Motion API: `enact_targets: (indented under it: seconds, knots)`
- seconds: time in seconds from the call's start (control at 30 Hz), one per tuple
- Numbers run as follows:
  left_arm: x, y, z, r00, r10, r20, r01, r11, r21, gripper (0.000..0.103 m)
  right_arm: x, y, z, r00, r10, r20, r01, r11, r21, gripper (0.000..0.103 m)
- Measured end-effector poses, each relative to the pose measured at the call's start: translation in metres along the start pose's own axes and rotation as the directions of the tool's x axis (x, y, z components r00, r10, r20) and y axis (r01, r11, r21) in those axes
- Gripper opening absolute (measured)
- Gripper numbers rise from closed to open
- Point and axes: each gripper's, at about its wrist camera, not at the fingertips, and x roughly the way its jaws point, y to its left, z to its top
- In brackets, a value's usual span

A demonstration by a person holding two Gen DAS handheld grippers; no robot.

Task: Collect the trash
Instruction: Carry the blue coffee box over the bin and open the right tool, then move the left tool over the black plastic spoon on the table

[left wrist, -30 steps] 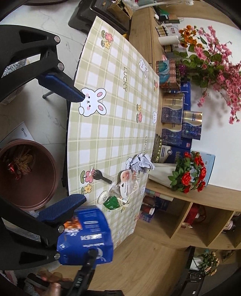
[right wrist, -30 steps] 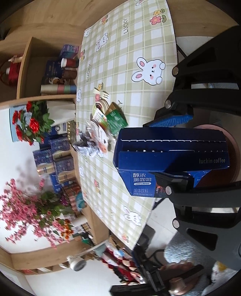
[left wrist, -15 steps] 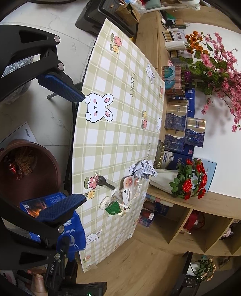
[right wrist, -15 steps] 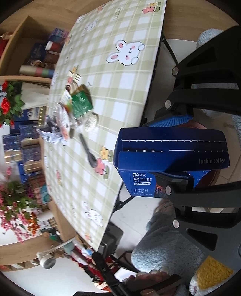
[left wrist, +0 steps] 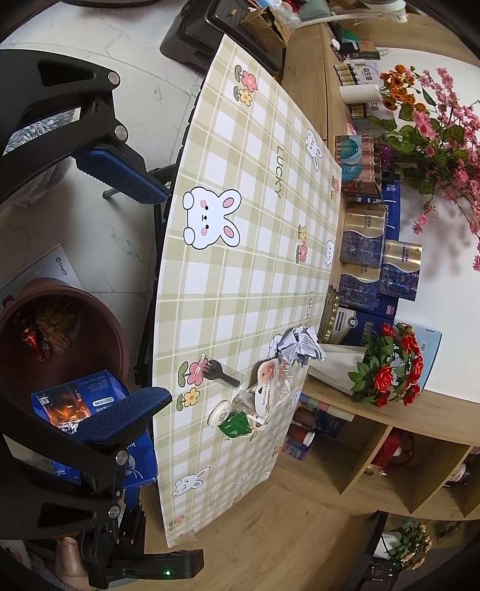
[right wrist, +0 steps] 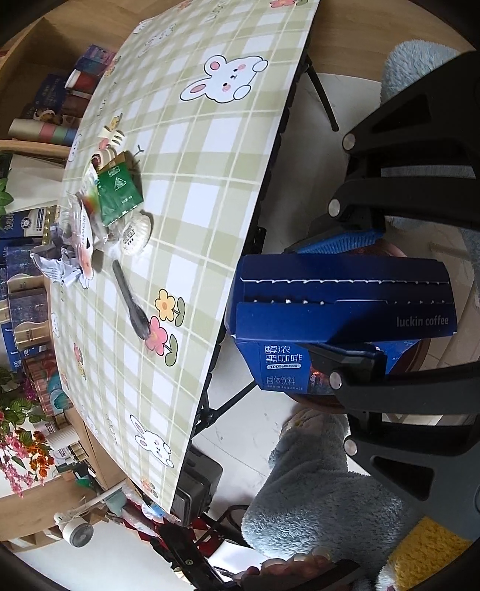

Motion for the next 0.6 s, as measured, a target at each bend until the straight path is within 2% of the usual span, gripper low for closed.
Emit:
enact_targets:
  seconds: [0.1,0.3,0.37,0.43,0.53,0.6]
  knots:
    - [0.000,0.000,0.000,1.000,0.000,-0.001,0.000,1.000,0.001,0.097,-0.001,-0.003,0.001,1.000,-0.006,0.016,0.005,1.000,0.017,0.048]
    - [0.002,0.000,-0.001,1.000,0.001,-0.004,-0.001,1.000,0.001,0.097,-0.011,-0.011,0.006,0.997,-0.034,0.066,0.031,0.998,0.049,0.068]
    - [0.003,0.000,-0.002,1.000,0.001,-0.007,-0.001,1.000,0.003,0.097,-0.014,-0.014,0.008,0.996,-0.047,0.082,0.042,0.997,0.061,0.082]
    - [0.004,0.000,-0.003,1.000,-0.001,-0.010,0.001,1.000,0.005,0.097,-0.017,-0.017,0.010,0.993,-0.063,0.101,0.057,0.996,0.069,0.091]
    - [0.008,0.000,-0.002,1.000,-0.002,-0.018,0.002,1.000,0.017,0.097,-0.018,-0.024,0.015,0.990,-0.092,0.110,0.083,0.993,0.080,0.097]
    - [0.011,-0.001,0.001,1.000,0.002,-0.021,-0.001,1.000,0.026,0.097,-0.019,-0.029,0.021,0.988,-0.096,0.118,0.085,0.992,0.093,0.097]
